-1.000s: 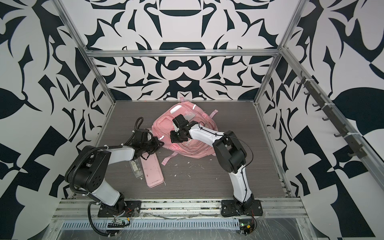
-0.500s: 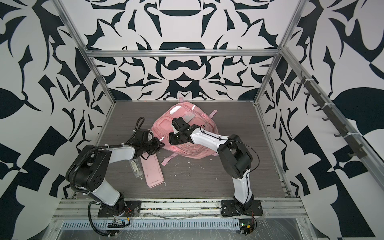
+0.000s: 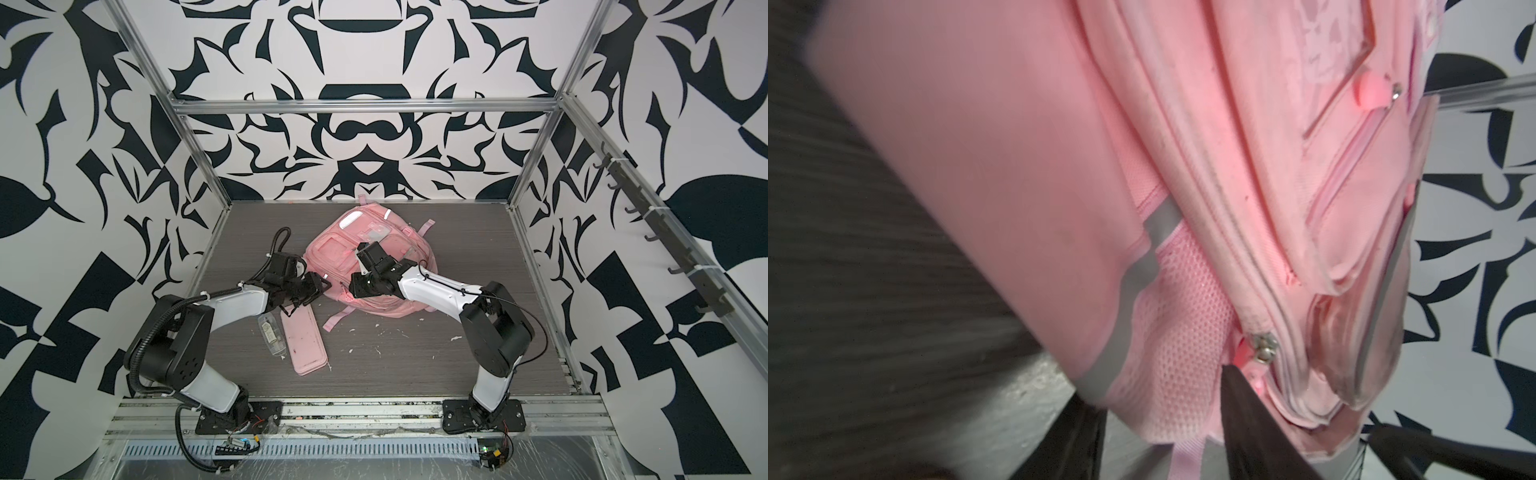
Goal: Pack the student bag
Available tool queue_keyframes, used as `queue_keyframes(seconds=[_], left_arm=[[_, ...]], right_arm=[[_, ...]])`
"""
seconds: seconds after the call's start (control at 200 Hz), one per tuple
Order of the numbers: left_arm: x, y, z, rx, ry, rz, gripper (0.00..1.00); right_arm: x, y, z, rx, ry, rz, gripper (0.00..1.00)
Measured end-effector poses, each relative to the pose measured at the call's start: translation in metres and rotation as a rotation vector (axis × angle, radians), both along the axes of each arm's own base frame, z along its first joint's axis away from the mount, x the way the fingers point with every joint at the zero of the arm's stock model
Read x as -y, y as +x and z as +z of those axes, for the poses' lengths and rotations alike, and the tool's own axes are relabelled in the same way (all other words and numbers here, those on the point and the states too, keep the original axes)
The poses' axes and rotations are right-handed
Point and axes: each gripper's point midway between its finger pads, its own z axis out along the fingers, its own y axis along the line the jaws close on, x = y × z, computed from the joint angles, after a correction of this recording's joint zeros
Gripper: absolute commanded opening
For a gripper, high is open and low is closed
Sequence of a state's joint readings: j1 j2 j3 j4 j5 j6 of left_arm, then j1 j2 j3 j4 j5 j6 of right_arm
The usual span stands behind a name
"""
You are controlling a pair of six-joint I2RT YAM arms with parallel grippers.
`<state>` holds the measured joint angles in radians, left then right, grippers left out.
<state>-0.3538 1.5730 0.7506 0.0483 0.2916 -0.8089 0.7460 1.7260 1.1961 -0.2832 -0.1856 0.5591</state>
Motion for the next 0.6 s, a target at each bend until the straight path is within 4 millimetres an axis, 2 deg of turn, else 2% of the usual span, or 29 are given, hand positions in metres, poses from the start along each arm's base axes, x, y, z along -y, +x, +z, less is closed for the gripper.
queue_keyframes(seconds=[0.18,0.32,0.455,0.6], left_arm=[[-0.007,-0.005,0.021,0.038,0.044,-0.014,0.68],[-0.018,-0.013,0.035,0.055,0.100,-0.020,0.73],[-0.031,-0.029,0.050,0.072,0.142,-0.009,0.74],[-0.044,-0.054,0.059,0.087,0.159,0.004,0.74]], right_arm=[[0.007,-0.008,0.004,0.003,0.010,-0.003,0.49],[0.002,-0.014,0.006,-0.006,0.036,0.020,0.52],[-0.012,-0.029,0.001,-0.026,0.041,0.077,0.52],[-0.038,-0.055,-0.017,-0.076,0.041,0.170,0.52]])
